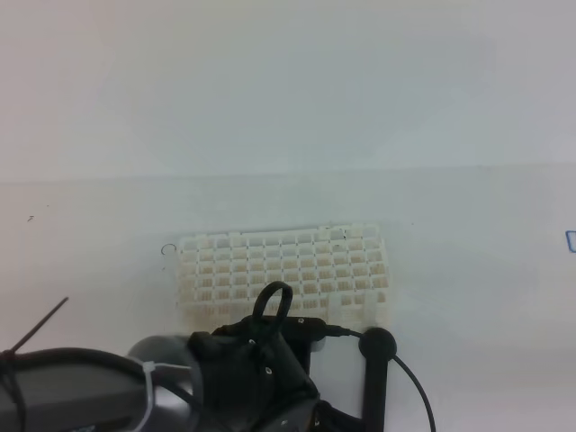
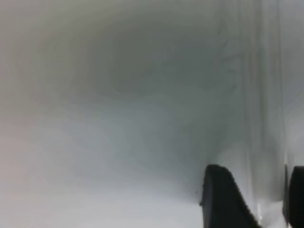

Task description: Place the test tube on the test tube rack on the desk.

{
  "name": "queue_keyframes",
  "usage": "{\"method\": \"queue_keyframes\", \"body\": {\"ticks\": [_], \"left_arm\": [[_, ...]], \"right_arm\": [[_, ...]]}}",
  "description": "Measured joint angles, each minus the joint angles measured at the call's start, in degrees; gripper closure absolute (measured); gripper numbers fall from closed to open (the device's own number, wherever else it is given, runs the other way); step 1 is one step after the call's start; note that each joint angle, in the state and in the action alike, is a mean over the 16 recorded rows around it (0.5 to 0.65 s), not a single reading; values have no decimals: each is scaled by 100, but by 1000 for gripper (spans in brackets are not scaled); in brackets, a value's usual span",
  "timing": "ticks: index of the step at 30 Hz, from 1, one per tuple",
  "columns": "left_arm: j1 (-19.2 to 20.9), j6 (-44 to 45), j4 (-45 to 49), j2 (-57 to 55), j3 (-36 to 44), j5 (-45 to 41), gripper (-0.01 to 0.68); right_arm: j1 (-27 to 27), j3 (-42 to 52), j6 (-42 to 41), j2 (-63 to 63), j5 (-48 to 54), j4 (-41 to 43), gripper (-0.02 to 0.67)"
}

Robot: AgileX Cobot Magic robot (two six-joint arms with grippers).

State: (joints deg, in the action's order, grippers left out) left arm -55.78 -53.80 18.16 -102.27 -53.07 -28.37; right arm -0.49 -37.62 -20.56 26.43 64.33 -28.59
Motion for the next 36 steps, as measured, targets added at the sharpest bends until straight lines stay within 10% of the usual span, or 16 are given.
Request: {"method": "queue_keyframes", "body": {"ticks": [17, 36], "left_arm": [[0, 51, 31, -10, -16, -154, 550], [-47, 28, 62, 1624, -123, -1022, 562]], "right_arm": [[0, 0, 0, 0, 4, -3, 650], [0, 0, -4, 0, -16, -3, 650]]}}
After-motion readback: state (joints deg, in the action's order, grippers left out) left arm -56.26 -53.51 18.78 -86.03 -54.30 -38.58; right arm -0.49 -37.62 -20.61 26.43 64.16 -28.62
